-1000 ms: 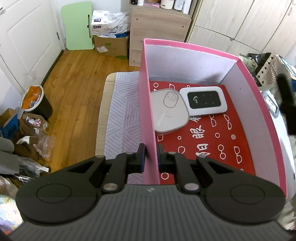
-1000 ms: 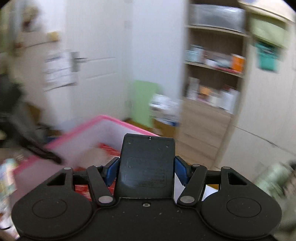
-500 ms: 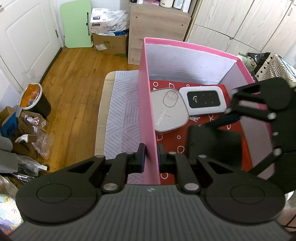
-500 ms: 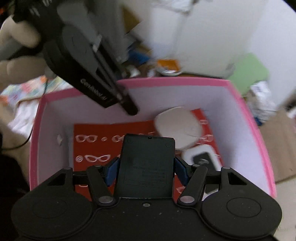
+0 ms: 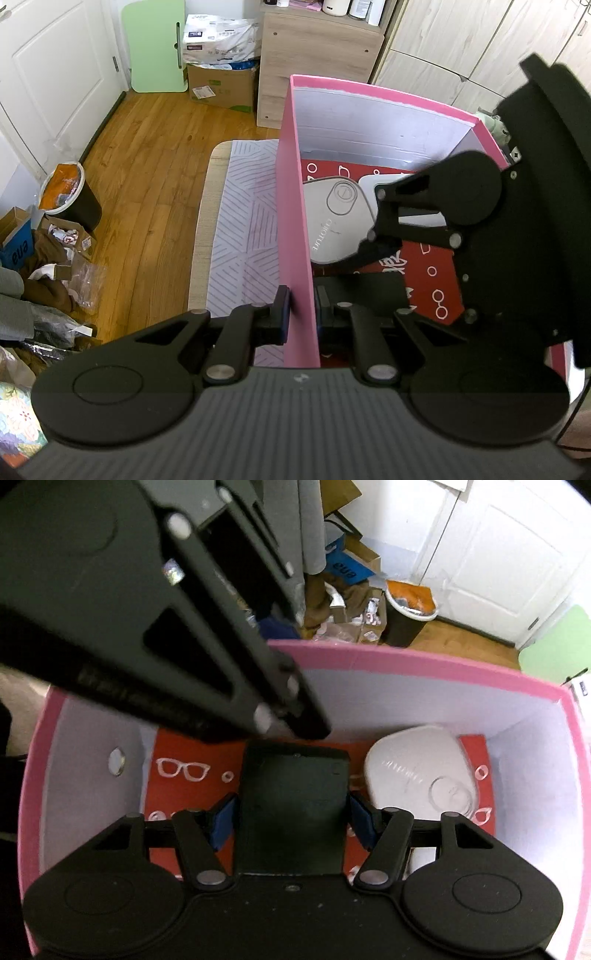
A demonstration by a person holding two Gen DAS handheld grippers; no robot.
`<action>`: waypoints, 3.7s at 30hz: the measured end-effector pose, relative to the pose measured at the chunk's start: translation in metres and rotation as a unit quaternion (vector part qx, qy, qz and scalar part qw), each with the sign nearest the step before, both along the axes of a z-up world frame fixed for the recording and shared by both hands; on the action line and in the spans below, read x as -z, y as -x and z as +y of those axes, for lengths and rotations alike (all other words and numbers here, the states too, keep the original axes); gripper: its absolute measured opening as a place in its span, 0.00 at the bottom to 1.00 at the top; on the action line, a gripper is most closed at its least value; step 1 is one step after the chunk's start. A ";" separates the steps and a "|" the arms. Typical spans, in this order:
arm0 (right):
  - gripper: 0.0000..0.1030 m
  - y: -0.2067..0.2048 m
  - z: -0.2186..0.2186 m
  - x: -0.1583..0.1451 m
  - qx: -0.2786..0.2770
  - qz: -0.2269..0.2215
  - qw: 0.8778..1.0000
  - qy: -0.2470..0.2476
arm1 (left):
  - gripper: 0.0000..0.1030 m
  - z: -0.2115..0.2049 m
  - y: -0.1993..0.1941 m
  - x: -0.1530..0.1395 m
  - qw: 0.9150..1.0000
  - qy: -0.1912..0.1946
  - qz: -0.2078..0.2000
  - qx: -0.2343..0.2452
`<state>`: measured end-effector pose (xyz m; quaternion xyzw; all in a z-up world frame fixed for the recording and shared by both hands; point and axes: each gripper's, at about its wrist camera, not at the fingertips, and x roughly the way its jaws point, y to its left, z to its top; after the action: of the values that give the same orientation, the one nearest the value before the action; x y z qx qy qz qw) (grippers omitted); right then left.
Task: Organize rigid objects
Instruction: 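Lower the black power bank into the pink box and open the right gripper, then grasp the black battery with the right gripper and lift it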
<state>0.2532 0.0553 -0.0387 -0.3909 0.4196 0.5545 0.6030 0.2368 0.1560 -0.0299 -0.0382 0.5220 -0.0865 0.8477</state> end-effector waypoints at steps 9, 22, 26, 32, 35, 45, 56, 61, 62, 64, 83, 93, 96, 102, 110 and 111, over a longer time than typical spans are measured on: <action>0.69 0.013 -0.027 -0.030 0.035 -0.042 0.998 -0.042 | 0.11 -0.002 0.001 0.000 1.000 -0.001 -0.002 0.002; 0.72 0.042 -0.120 -0.093 0.256 -0.017 0.949 -0.186 | 0.11 -0.002 0.002 0.000 1.000 -0.006 -0.004 0.002; 0.72 0.055 -0.152 -0.096 0.317 -0.033 0.924 -0.213 | 0.11 -0.002 0.003 -0.001 1.000 -0.007 -0.004 0.001; 0.73 0.072 -0.208 -0.080 0.432 -0.042 0.870 -0.235 | 0.11 -0.001 0.003 0.000 1.000 -0.005 -0.005 0.001; 0.73 0.076 -0.228 -0.064 0.478 -0.036 0.849 -0.224 | 0.11 0.001 0.003 0.000 1.000 0.002 -0.004 -0.007; 0.73 0.094 -0.272 -0.010 0.591 -0.043 0.786 -0.179 | 0.11 0.000 0.003 0.000 1.000 0.003 -0.003 -0.018; 0.63 0.100 -0.280 0.024 0.633 -0.036 0.763 -0.125 | 0.11 -0.002 0.003 0.000 1.000 -0.001 -0.002 -0.021; 0.65 0.095 -0.280 0.035 0.646 -0.031 0.755 -0.112 | 0.11 -0.002 0.003 0.000 1.000 -0.003 -0.003 -0.021; 0.65 0.096 -0.280 0.037 0.647 -0.035 0.753 -0.112 | 0.11 -0.002 0.002 0.000 1.000 -0.002 -0.002 -0.021; 0.55 0.095 -0.278 0.037 0.648 -0.045 0.752 -0.112 | 0.11 -0.002 0.002 0.000 1.000 -0.001 -0.002 -0.021; 0.32 0.107 -0.271 0.021 0.619 -0.071 0.771 -0.130 | 0.11 0.001 0.004 0.000 1.000 0.001 0.000 -0.022; 0.57 0.107 -0.251 0.033 0.609 -0.066 0.785 -0.093 | 0.11 0.001 0.004 0.000 1.000 0.002 0.001 -0.022; 0.59 0.105 -0.252 0.037 0.611 -0.065 0.783 -0.100 | 0.11 0.001 0.004 0.000 1.000 0.001 0.001 -0.022; 0.53 0.104 -0.269 0.035 0.621 -0.031 0.769 -0.149 | 0.11 -0.001 0.007 -0.001 1.000 -0.005 -0.003 -0.016; 0.53 0.105 -0.266 0.015 0.609 -0.052 0.771 -0.178 | 0.11 -0.002 0.006 -0.001 1.000 -0.006 -0.003 -0.016; 0.53 0.105 -0.264 0.012 0.607 -0.056 0.772 -0.179 | 0.11 -0.002 0.007 -0.002 1.000 -0.005 -0.003 -0.015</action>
<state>0.1480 -0.2092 -0.0509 0.0297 0.4284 0.1156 0.8957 0.2303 0.1541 -0.0282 -0.0414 0.5192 -0.0706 0.8507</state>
